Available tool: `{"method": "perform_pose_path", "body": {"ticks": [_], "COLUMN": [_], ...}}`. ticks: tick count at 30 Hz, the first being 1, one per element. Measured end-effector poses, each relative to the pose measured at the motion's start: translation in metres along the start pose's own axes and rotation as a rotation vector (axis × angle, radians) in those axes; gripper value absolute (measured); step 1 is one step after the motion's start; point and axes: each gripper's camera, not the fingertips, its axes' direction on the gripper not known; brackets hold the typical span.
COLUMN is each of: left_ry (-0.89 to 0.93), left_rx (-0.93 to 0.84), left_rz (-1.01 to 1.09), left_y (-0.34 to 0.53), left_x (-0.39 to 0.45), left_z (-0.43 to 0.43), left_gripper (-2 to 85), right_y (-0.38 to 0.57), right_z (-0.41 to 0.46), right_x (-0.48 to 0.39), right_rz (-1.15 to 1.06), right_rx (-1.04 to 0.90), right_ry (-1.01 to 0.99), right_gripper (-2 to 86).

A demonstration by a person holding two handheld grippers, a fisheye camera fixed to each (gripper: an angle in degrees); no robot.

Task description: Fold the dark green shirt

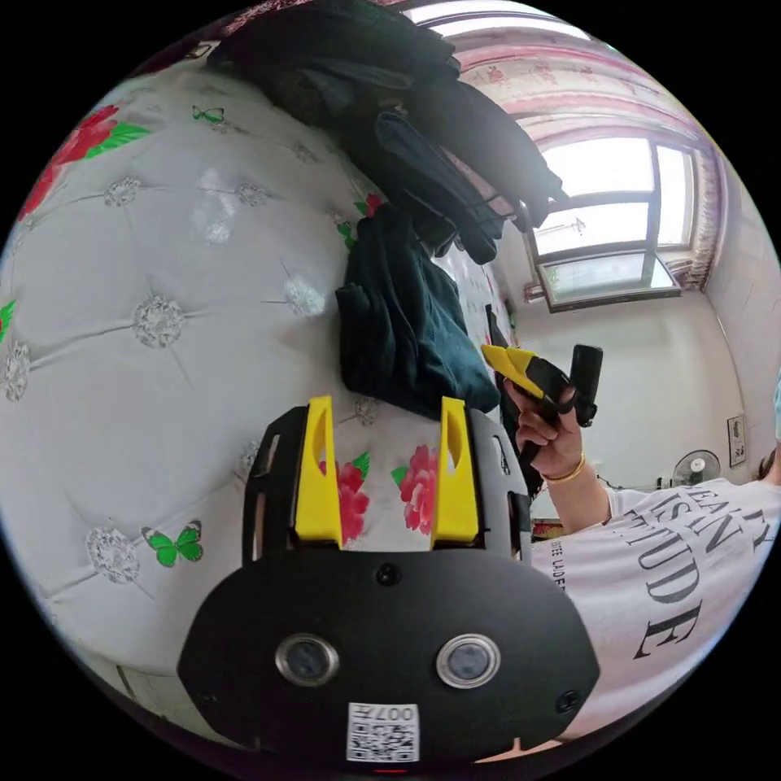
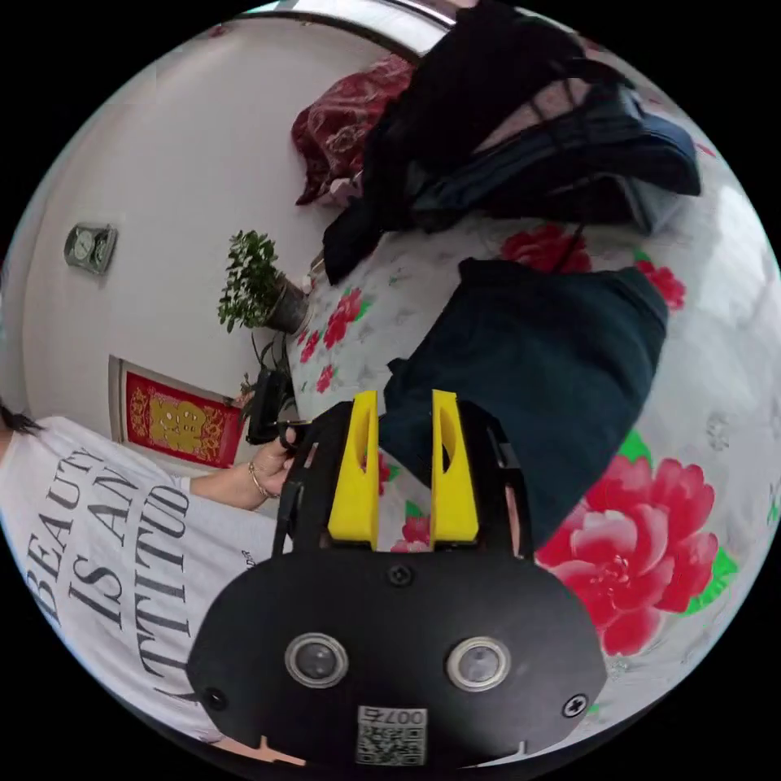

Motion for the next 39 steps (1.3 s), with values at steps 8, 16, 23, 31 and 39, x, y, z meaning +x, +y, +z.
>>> {"method": "perform_pose_path", "body": {"ticks": [8, 16, 23, 31, 39], "left_ry": [0.125, 0.146, 0.228, 0.121, -0.381], "left_rx": [-0.122, -0.196, 0.001, 0.304, 0.147], "left_rz": [0.037, 0.147, 0.481, 0.717, 0.456], "left_y": [-0.044, -0.077, -0.111, -0.237, -0.197], "left_x": [-0.025, -0.003, 0.124, 0.234, 0.156], "left_z": [0.018, 0.001, -0.114, -0.179, -0.072], "left_gripper": [17.4, 6.7, 6.5, 8.1, 10.1], "right_y": [0.050, 0.025, -0.051, -0.178, -0.109], "right_z": [-0.049, -0.042, -0.138, -0.212, -0.080], "right_x": [0.129, 0.090, -0.073, -0.191, -0.128], "right_rz": [0.481, 0.432, 0.050, -0.256, -0.073], "right_rx": [0.183, 0.149, 0.245, 0.517, 0.215], "right_ry": [-0.170, -0.211, -0.266, -0.118, 0.443], "right_gripper": [12.7, 8.8, 7.3, 7.1, 7.6]}}
